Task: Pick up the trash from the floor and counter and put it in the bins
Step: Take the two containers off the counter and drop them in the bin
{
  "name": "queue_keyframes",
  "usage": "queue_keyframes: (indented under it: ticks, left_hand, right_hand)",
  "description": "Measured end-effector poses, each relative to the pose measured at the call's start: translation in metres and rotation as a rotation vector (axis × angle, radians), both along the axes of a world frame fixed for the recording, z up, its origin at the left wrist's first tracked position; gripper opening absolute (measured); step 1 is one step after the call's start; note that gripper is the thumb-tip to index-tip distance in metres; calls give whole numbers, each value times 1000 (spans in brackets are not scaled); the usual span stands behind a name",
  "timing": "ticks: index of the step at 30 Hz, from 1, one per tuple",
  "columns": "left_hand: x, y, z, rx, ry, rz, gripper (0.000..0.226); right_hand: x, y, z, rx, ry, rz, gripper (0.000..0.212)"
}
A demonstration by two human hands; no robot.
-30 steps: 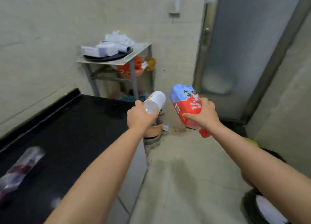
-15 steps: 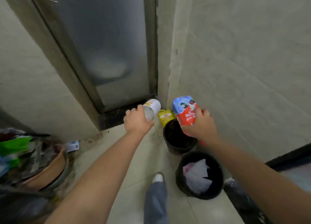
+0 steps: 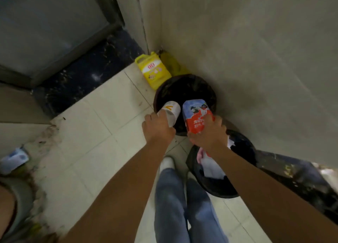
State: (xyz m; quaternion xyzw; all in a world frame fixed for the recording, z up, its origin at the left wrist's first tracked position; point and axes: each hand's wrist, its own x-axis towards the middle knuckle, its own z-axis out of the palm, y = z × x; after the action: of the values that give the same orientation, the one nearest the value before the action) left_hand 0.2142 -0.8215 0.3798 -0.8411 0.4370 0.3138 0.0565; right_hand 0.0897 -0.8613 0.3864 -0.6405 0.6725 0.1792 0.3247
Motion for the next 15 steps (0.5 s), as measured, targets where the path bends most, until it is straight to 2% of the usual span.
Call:
queue_keyframes:
  ticks: [4,7,11,15]
  left_hand:
    - [-3,-22,-106,-9,68,86,59]
    - [-9,-21,-141,16,137,72,55]
    - [-5,-4,-128,20,99,-93,47]
    - [16,7,-70,-11,34,-149,48]
  right_hand:
    - [3,-20,-103,39,-26,-83,90]
    - [-4,-25,-136,69,-42,-23,74]
    - [-6,-17,-124,61,32,273,56]
    - [20,-18,-66,-24,63,522,53]
